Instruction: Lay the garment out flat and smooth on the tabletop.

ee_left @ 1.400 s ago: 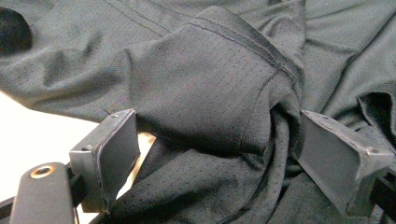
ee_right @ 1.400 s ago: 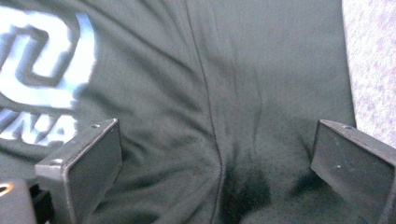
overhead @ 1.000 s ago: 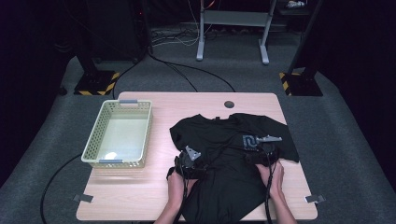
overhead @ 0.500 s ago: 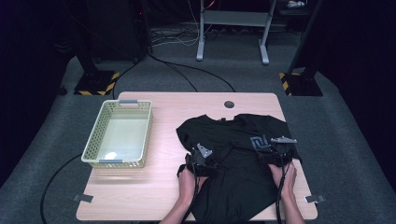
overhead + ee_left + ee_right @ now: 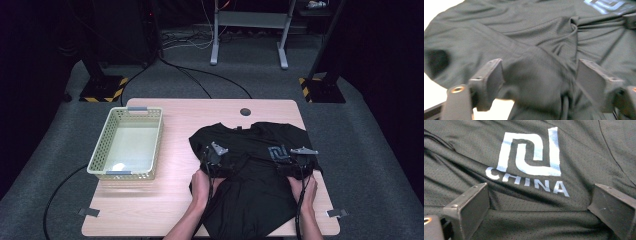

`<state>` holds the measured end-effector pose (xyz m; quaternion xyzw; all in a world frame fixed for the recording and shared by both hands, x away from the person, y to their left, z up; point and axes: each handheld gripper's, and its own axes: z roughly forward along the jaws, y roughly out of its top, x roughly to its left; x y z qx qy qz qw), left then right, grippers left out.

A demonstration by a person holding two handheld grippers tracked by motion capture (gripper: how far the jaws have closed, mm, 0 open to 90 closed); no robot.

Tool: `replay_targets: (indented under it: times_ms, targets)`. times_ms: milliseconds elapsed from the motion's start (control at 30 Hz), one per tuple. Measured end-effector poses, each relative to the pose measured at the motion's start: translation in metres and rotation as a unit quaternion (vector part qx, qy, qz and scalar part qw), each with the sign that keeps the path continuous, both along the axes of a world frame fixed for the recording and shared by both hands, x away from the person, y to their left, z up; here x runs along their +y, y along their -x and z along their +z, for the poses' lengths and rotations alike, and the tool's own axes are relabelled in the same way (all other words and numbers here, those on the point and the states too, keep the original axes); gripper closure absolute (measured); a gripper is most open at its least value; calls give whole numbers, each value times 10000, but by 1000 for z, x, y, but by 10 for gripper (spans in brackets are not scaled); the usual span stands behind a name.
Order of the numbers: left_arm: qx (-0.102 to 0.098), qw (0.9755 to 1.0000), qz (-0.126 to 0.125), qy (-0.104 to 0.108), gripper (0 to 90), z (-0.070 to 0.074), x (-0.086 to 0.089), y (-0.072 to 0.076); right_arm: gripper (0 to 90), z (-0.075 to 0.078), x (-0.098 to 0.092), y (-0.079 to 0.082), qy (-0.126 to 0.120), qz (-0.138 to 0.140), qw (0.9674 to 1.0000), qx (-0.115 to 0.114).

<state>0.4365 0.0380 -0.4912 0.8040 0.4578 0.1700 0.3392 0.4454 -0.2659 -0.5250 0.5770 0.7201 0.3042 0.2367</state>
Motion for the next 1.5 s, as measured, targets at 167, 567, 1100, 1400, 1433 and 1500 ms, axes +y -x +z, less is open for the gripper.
replay_targets:
  times_ms: [167,567,1100,1400,1433,1500]
  targets:
    - [140,9999,-34,-40,546,-11,-5,-7,29,0,0,0,-10,-13,10000,-17]
    - [-4,9994,-28,357,820,-4,31,-1,33,0,0,1,-10,-14,10000,-29]
    - [-58,9962,281,819,812,-1,83,9,34,0,0,1,-11,-19,10000,-27]
    - [-154,9944,527,902,815,0,106,14,34,0,0,0,-12,-20,10000,-26]
    - [-154,9943,565,893,819,0,109,15,34,0,0,0,-12,-22,10000,-25]
    - [-155,9937,649,905,825,-1,117,15,34,0,0,0,-10,-18,10000,-24]
